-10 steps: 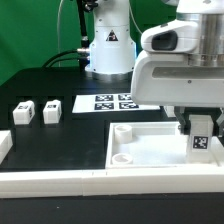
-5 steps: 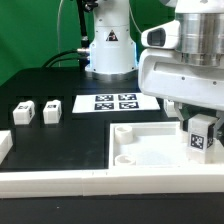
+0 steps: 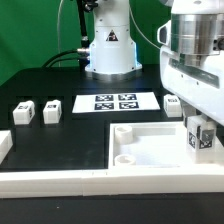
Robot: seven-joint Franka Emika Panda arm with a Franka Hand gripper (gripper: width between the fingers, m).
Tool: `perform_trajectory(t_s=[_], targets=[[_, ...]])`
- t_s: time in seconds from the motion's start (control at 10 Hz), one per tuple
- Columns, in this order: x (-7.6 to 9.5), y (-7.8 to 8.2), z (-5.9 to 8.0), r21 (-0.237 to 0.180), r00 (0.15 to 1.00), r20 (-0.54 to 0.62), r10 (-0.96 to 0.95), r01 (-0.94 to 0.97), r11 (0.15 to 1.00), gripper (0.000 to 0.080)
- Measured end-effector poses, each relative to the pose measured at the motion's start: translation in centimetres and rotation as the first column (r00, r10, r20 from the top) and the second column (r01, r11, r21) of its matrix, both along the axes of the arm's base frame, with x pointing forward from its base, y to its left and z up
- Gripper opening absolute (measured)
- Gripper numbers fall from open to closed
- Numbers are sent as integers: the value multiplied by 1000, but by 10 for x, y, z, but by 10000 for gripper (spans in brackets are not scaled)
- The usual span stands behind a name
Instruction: Assemble one leg
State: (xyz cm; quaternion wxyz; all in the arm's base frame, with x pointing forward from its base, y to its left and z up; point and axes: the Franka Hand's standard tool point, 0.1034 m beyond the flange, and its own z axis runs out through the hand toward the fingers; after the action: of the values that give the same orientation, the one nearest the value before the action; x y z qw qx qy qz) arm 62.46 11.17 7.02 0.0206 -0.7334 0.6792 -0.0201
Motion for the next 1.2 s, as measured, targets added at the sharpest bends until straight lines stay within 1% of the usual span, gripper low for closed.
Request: perform_trajectory(t_s=[0.2, 0.3, 0.5, 0.6, 0.7, 0.8, 0.9, 1.0, 1.1, 1.2], targets=[[-1, 0, 0, 40, 963, -10, -268, 268, 963, 291], [-1, 0, 0, 45, 945, -13, -328, 328, 943, 291], [-1, 0, 0, 49, 920, -16, -391, 391, 919, 291], [-1, 0, 0, 48, 933, -15, -360, 360, 932, 291], [-2, 1, 0, 47, 934, -15, -356, 357, 933, 401], [-2, 1, 0, 47, 936, -15, -352, 352, 935, 401], [-2, 1, -1, 47, 937, -15, -349, 349, 936, 546], [-2, 1, -1, 47, 940, -15, -342, 342, 938, 627], [-2, 1, -1, 46, 947, -14, -322, 322, 946, 627], [-2, 1, -1, 46, 948, -13, -319, 320, 946, 645]])
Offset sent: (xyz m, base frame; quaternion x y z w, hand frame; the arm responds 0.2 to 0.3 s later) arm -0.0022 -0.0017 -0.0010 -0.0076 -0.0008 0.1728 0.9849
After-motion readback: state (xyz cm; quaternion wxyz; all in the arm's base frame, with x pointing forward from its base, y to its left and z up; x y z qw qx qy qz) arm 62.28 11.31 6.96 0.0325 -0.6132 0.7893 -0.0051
